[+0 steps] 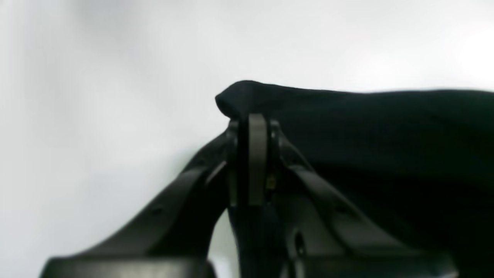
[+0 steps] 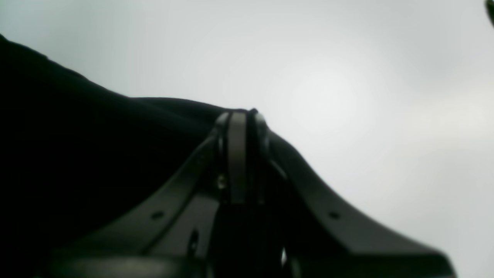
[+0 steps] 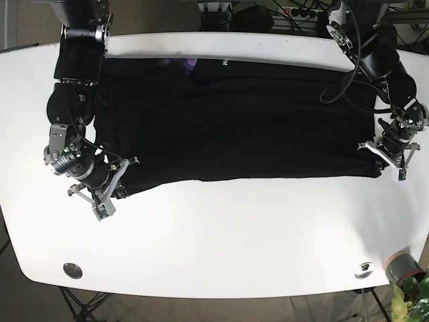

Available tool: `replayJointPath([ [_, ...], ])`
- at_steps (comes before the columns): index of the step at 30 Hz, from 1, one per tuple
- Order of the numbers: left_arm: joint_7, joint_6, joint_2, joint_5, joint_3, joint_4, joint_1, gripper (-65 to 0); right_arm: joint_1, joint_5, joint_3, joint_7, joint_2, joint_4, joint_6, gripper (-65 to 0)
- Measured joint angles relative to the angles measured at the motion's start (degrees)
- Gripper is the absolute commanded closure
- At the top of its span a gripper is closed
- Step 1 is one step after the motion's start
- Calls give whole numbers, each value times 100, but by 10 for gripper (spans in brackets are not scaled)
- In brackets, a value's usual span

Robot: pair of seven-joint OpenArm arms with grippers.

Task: Fold the T-shirt properly
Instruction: 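Release the folded edge and open both grippers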

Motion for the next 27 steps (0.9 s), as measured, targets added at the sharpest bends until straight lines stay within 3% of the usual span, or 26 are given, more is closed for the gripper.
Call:
replayJointPath([
  [4,289,-20,37,22,-13,409,125,0,-197,13,299,-308,33,452,-2,-21],
  [17,289,-39,197,-2,7,1449,750,0,-1410,57,796,-404,11,1631,33,-21],
  [27,247,-37,197,0,11,1462,903,0,-2538,28,1174,-566,-498,2479,44,-21],
])
